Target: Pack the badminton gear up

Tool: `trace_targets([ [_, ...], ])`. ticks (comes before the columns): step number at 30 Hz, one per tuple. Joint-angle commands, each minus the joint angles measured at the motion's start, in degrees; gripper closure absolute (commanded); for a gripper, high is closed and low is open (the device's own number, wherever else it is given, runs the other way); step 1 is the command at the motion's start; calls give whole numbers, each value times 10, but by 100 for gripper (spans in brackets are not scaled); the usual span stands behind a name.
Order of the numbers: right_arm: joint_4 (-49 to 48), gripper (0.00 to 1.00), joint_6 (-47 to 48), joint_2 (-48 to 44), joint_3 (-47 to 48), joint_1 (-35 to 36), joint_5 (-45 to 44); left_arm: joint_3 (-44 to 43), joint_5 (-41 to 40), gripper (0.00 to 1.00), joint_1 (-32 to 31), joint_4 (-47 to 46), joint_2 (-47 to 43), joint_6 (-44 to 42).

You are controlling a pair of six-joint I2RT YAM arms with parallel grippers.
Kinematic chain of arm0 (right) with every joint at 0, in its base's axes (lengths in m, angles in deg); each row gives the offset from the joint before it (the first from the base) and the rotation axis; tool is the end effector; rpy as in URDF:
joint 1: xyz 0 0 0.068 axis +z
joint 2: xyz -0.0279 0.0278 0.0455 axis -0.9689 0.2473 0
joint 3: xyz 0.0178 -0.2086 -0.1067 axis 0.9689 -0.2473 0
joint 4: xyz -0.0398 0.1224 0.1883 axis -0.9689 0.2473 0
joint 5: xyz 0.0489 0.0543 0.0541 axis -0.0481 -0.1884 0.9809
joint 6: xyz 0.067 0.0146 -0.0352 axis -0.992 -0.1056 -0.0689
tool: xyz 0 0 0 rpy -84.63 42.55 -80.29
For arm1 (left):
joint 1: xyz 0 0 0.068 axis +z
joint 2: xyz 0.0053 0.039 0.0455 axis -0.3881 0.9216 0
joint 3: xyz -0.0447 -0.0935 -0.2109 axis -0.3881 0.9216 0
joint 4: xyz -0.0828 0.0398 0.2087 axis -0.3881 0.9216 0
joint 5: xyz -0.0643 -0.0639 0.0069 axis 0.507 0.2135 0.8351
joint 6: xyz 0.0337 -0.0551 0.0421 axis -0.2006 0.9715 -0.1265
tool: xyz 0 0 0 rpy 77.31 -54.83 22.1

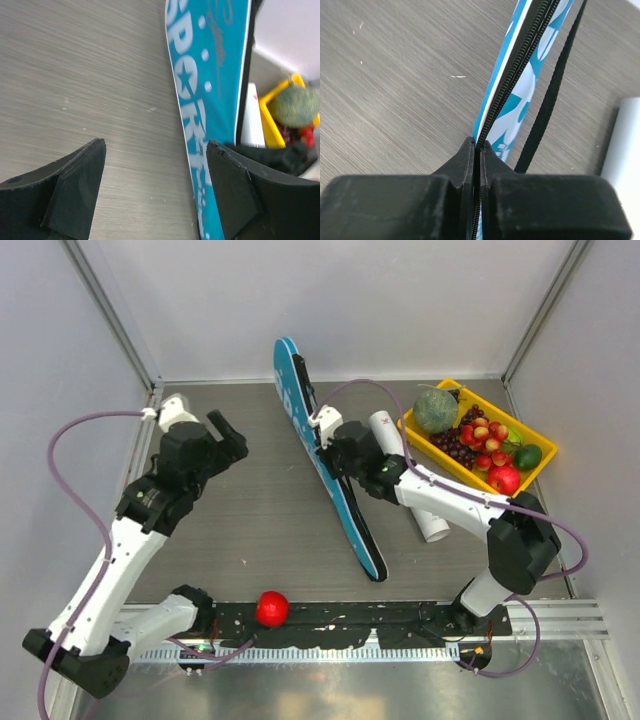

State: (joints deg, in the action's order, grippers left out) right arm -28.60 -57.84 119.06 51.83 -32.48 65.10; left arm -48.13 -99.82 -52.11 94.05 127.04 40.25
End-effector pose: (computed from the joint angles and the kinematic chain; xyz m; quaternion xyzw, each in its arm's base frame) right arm 0.2673 0.2445 0.2465 -0.2968 0.8010 0.1624 0.4939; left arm 0.1974 -0.0812 0.3427 -0.1979 0.8154 -0.1632 0.5190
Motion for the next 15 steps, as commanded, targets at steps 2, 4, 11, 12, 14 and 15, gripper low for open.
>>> trace_targets([
  [2, -92, 95, 157, -26, 30, 87, -118, -40, -12, 16, 115, 54, -57, 72],
  [4, -119, 95, 174, -24, 8, 114, -130, -44, 3, 16, 155, 57, -61, 79],
  [11, -190, 95, 234, -18, -84, 203, -198, -4, 94, 15, 256, 27, -36, 85],
  [12, -205, 95, 255, -15, -94, 216, -226, 5, 108, 15, 267, 9, -32, 84],
  [14, -230, 95, 279, -10, -101, 228, -254, 18, 133, 16, 289, -14, -24, 84],
  [15, -233, 95, 285, -7, -99, 231, -264, 16, 139, 16, 308, -17, -15, 85],
])
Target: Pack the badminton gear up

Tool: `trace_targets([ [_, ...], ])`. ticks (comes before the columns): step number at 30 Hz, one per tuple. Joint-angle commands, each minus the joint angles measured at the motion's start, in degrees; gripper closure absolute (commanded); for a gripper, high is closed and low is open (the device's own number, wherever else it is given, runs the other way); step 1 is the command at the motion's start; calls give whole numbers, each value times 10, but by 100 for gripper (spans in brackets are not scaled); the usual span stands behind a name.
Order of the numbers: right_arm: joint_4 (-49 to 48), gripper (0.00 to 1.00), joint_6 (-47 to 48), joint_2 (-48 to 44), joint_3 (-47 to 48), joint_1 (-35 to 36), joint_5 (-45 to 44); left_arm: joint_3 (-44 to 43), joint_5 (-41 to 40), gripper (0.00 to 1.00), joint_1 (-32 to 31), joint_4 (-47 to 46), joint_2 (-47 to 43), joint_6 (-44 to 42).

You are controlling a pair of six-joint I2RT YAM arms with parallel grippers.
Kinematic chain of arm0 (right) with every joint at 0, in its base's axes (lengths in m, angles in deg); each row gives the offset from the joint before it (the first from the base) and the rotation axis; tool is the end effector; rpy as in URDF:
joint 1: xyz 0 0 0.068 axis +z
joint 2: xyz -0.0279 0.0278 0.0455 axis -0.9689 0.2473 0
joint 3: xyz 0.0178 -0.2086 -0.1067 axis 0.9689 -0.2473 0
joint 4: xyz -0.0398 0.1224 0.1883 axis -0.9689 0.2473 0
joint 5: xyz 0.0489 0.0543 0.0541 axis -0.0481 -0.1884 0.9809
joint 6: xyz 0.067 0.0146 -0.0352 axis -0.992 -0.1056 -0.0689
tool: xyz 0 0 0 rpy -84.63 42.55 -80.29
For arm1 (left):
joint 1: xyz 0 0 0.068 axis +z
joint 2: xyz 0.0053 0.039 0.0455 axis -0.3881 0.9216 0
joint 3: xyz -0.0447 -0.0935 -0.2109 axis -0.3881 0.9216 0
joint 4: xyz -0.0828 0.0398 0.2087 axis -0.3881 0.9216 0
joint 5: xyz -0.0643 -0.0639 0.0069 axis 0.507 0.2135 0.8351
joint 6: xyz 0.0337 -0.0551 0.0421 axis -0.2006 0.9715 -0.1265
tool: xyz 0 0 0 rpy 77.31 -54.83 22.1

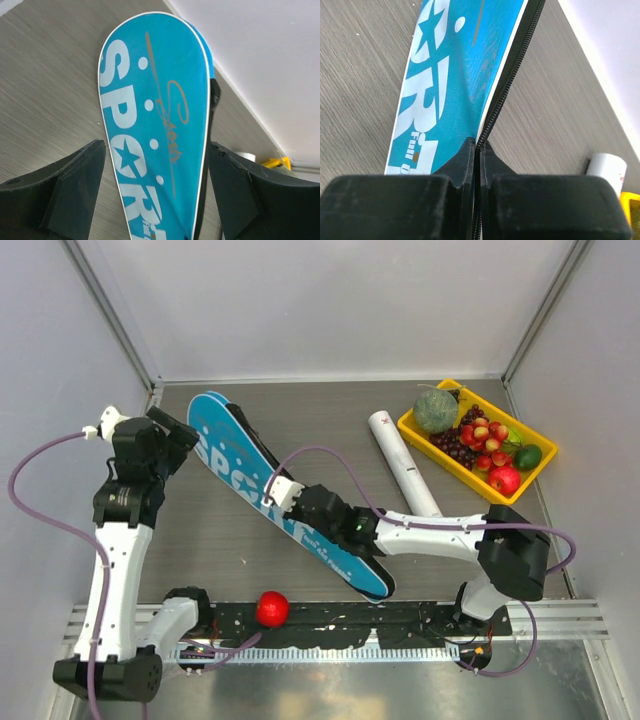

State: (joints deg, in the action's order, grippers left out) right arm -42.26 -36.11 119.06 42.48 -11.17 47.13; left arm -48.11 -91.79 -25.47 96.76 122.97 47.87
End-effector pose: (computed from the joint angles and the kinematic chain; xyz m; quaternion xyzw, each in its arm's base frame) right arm 0.1751 0.3100 0.2232 -0.4825 0.6701 0.0483 0.5620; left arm 0.1959 0.0080 0.3485 -0.3986 0.7383 -0.1356 0.5269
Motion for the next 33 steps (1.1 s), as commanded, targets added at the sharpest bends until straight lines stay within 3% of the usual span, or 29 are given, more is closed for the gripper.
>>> trace_targets([
  [1, -103, 95, 80, -6, 0, 18, -90, 11, 60, 16, 47, -44, 32, 8],
  [13, -289, 95, 287, 20, -1, 26, -122, -92, 88, 16, 98, -28, 103, 34],
  [23, -293, 95, 228, 43, -87, 79, -114, 32, 34, 16, 112, -17, 48, 8],
  [29, -302, 95, 197, 45, -110, 97, -122, 23, 119, 15, 163, -1, 71, 19],
  [33, -291, 95, 166, 32, -119, 99, -116, 29, 101, 14, 170, 12, 72, 3],
])
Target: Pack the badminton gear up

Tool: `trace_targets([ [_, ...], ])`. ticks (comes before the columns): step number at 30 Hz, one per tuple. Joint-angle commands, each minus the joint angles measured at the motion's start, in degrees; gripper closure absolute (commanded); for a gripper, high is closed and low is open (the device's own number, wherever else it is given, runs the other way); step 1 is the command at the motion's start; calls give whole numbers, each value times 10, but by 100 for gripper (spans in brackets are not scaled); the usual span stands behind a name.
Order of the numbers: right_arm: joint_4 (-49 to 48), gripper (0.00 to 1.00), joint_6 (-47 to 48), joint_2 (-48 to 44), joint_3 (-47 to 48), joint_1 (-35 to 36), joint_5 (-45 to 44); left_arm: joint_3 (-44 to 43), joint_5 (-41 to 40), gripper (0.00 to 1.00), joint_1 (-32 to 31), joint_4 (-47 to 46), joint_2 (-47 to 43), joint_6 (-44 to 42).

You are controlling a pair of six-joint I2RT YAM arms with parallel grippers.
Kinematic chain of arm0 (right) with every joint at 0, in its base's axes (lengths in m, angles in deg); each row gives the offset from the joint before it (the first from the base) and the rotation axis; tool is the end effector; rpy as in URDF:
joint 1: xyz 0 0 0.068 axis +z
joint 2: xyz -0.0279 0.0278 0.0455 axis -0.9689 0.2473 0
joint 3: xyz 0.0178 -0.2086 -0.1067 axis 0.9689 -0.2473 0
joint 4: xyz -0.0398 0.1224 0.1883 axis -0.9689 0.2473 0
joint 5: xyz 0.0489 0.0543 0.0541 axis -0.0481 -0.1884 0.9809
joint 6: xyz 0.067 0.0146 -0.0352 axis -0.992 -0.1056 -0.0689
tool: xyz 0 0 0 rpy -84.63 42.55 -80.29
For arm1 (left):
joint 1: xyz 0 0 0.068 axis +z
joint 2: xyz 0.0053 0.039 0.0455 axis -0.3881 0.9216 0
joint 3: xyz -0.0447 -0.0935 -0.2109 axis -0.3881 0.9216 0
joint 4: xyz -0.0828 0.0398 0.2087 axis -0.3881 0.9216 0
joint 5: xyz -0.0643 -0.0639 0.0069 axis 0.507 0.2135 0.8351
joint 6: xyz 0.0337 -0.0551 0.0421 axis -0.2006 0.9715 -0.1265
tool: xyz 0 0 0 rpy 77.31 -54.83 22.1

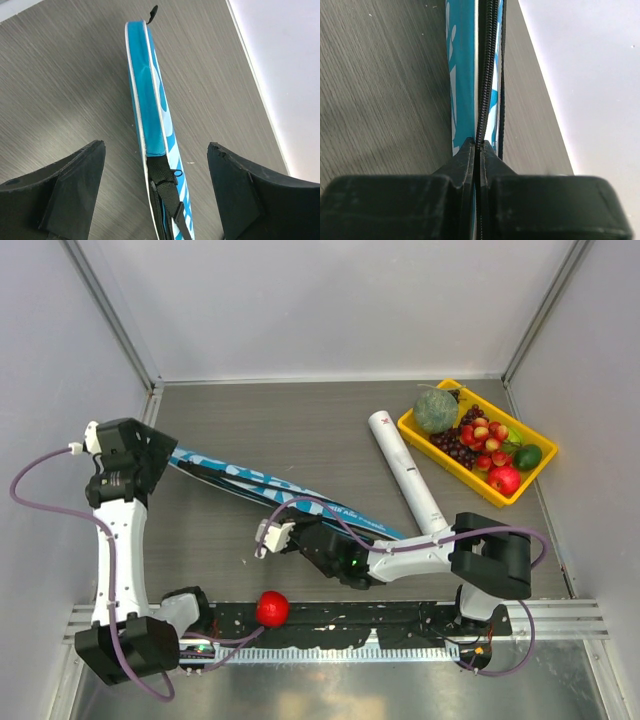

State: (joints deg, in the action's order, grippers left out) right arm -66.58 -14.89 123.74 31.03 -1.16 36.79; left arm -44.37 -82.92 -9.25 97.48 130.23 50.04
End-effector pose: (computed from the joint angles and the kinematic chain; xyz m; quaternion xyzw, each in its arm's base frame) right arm 0.1271 0.3270 0.1863 -0.5623 0.5407 -0.0540 0.6233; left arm 0.2165 0.0596 0.3014 -0.5031 0.7376 -0.1011 0.4389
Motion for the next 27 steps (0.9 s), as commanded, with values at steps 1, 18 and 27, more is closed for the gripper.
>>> trace_targets([
  [1, -48, 95, -51, -19, -8, -2, -11, -1, 10, 15, 10, 6, -4, -23],
  [18, -60, 95, -105, -34, -40, -1, 12, 151, 101, 39, 65, -82, -26, -45],
  [27, -56, 95, -128, -30, -28, -1, 24, 163, 98, 40, 79, -72, -36, -66],
])
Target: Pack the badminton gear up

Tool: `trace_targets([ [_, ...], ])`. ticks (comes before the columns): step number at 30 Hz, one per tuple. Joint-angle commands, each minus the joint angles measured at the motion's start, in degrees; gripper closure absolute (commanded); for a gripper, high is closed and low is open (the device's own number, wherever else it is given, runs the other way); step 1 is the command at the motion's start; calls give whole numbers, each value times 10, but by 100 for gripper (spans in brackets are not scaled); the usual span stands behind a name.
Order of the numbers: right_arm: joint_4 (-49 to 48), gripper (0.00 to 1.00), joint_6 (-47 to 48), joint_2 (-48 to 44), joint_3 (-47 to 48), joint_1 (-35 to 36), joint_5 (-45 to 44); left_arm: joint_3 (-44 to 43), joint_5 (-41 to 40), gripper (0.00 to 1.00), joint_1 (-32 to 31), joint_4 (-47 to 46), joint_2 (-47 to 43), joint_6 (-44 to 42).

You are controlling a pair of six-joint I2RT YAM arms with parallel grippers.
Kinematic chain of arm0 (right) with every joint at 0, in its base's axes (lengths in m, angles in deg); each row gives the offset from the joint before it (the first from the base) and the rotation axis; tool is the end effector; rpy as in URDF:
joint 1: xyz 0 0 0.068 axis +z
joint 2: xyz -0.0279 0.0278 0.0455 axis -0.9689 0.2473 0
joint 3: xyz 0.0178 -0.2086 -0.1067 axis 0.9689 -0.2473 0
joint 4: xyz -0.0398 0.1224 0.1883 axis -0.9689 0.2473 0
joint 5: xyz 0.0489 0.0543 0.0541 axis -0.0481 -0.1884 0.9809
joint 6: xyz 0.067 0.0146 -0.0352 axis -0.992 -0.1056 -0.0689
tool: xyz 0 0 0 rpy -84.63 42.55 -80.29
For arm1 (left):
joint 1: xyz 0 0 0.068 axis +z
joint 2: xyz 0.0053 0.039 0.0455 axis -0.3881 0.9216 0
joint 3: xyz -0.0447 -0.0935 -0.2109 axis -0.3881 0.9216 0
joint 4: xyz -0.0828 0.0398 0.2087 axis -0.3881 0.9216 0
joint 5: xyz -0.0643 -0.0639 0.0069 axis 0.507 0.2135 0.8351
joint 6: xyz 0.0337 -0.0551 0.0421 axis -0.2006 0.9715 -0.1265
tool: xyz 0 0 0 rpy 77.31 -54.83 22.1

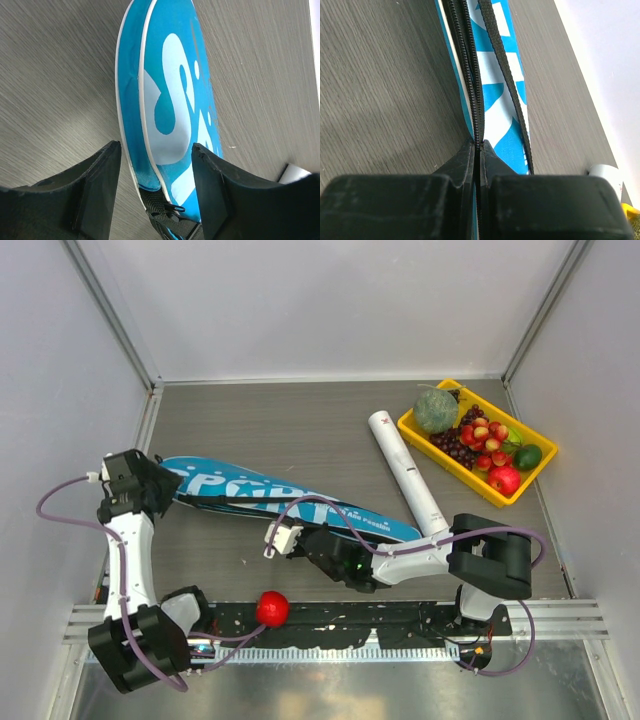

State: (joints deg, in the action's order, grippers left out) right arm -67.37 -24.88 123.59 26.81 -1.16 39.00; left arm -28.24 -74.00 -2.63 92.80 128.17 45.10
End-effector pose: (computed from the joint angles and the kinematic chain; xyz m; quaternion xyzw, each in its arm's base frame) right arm 0.1223 0.3177 0.1662 -0.5400 0.5859 0.0033 0.6042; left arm 0.2028 0.0713 0.2282 -0.5055 0.7774 -0.1077 0.3585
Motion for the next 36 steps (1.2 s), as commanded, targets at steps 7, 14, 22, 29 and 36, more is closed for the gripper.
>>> trace_targets([
  [7, -52, 95, -39, -33, 6, -1, 8, 8, 23, 48, 40, -27, -5, -32],
  [14, -41, 95, -64, -36, 13, -1, 42, 25, 63, 67, 48, -53, -10, -20],
  [22, -19, 88, -109, -35, 28, -2, 84, 46, 110, 100, 55, -73, -26, 1],
  [29, 65, 48, -195, -78, 79, -4, 162, 69, 166, 100, 55, -96, -57, 54],
  [36, 89, 51, -299, -52, 174, -43, 235, 84, 209, 100, 55, -102, -75, 75],
])
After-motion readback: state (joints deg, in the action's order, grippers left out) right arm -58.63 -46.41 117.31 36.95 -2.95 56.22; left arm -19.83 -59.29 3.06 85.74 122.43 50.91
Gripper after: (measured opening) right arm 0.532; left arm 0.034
